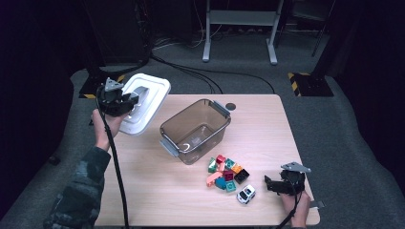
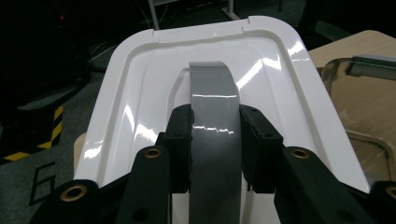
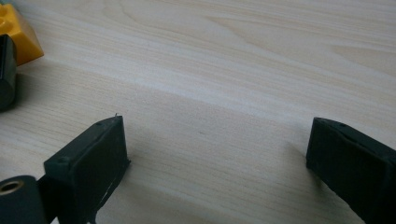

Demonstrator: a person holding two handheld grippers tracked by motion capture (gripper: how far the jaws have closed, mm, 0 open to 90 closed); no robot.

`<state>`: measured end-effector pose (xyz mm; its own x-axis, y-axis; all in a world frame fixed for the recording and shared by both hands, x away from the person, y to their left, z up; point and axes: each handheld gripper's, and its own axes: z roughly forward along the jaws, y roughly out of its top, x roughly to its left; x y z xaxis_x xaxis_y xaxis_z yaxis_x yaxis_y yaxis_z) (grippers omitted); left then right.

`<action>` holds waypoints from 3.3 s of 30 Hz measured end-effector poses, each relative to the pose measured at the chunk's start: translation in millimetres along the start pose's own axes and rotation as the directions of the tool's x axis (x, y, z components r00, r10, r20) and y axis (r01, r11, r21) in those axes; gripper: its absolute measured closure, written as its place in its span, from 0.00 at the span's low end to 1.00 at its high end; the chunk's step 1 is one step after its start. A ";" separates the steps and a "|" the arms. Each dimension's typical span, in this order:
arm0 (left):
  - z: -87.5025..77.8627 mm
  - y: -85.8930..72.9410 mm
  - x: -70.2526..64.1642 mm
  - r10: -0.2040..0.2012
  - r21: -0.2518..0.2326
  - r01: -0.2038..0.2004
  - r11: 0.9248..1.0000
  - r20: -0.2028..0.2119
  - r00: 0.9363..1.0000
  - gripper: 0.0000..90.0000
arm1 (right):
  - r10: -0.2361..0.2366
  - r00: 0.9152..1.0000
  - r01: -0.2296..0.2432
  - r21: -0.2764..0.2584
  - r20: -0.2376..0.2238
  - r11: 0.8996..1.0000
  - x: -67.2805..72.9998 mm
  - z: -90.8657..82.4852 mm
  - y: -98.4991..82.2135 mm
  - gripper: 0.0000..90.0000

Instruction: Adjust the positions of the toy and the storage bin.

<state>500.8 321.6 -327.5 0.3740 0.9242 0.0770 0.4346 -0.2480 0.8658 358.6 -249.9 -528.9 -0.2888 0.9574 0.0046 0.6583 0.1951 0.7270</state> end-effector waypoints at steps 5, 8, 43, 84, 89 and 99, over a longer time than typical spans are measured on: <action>8.3 -10.1 12.5 -0.037 0.023 0.037 0.999 -0.036 0.999 0.74 | 0.000 1.000 0.000 0.000 0.002 1.000 -0.2 0.0 0.0 0.05; 12.0 -13.1 16.4 -0.049 0.029 0.051 0.998 -0.048 0.998 0.74 | -0.001 1.000 0.001 0.000 0.003 1.000 -0.2 0.0 0.0 0.05; 90.2 -107.8 38.1 -0.223 0.201 0.254 0.946 -0.165 0.961 0.74 | 0.000 1.000 0.000 -0.001 0.004 1.000 -0.3 0.0 0.0 0.05; 18.3 -114.9 -14.4 -0.044 0.156 0.041 0.987 0.014 0.999 0.10 | 0.000 1.000 0.000 -0.001 0.005 1.000 -0.4 -0.1 0.0 0.05; 3.6 -116.6 -29.4 -0.002 0.159 -0.008 0.987 0.062 0.998 0.08 | -0.001 1.000 0.001 -0.001 0.005 1.000 -0.4 -0.1 0.0 0.05; -15.0 -137.1 -62.9 0.058 0.134 -0.078 0.988 0.150 0.987 0.07 | 0.001 1.000 -0.001 -0.001 0.005 1.000 -0.3 -0.1 0.0 0.05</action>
<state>405.4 301.8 -443.7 0.5173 0.8542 0.0518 0.5100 -0.3563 0.7829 358.7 -250.2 -528.8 -0.2847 0.9586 0.0020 0.6581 0.1939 0.7275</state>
